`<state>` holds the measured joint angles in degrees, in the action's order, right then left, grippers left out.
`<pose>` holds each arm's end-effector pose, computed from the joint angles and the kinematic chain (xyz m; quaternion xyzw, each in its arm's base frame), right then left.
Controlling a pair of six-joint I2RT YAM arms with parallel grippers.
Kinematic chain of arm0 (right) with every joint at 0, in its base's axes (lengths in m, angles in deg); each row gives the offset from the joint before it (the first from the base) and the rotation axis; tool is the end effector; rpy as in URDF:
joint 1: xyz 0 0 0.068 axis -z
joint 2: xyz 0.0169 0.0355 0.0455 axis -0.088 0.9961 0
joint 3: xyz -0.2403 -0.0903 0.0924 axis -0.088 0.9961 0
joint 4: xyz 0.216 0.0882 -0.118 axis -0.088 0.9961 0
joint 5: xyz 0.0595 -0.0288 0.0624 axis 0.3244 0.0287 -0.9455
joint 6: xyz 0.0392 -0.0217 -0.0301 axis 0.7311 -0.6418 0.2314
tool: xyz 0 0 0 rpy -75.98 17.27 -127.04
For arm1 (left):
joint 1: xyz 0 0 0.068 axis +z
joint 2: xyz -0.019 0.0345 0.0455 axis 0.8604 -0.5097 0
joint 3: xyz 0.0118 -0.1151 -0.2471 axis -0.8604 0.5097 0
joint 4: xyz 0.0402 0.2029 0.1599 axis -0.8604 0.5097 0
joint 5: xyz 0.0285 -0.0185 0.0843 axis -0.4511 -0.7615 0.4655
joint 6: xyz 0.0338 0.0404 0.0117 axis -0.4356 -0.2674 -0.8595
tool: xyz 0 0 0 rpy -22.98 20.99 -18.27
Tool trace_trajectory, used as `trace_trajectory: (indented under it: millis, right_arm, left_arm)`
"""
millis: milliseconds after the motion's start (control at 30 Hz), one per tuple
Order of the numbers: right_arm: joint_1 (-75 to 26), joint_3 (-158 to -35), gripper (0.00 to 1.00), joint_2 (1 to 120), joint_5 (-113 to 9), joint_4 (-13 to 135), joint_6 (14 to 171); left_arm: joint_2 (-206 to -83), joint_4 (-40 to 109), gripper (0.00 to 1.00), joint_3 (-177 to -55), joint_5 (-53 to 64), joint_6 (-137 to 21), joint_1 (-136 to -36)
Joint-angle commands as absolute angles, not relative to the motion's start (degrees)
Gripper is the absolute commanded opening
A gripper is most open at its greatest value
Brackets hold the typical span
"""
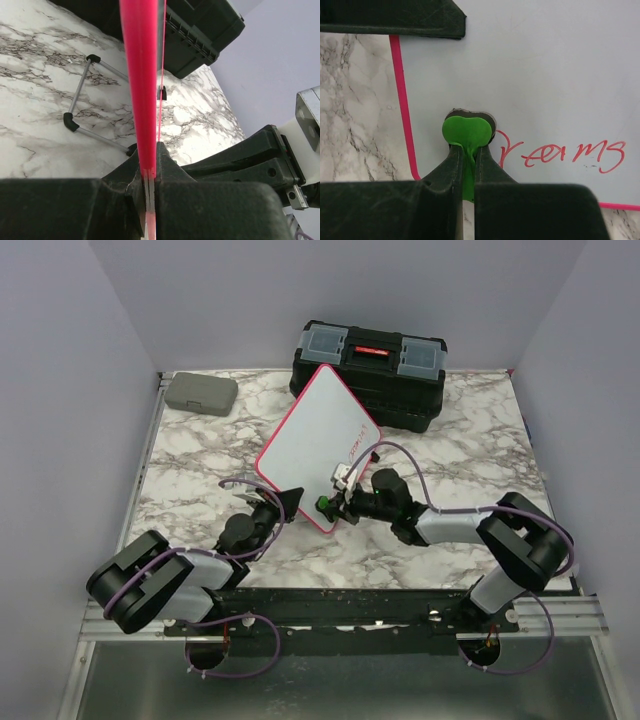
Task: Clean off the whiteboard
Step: Erase the whiteboard at the whiteboard stand.
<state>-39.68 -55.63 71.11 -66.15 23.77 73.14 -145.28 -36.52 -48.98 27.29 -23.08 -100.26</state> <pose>0.2119 0.2282 0.1671 -0.4806 0.6558 0.3015 0.4980 0.1579 -0.1258 0.1628 -0.1201 0.6816 -0.4384 0.5735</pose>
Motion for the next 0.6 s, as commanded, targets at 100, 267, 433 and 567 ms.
trace_trajectory:
  millis: [100, 267, 433, 567]
  right_arm:
    - [-35.03, -59.4, 0.01, 74.81, -54.14, 25.68, 77.82]
    - [-33.86, -58.22, 0.01, 74.93, -63.75, 29.63, 74.79]
    - [-36.75, -56.61, 0.01, 73.36, -72.46, 30.0, 72.19]
    - [-40.41, -55.98, 0.01, 72.81, -73.29, 28.8, 71.32]
  left_arm:
    - [-142.69, -38.52, 0.0, -50.32, 22.05, -20.4, -101.63]
    - [-142.35, -38.23, 0.0, -50.1, 21.88, -20.47, -101.63]
    - [-142.83, -38.3, 0.0, -50.62, 21.79, -20.29, -101.63]
    - [-143.25, -38.47, 0.0, -50.96, 21.7, -20.32, -101.54]
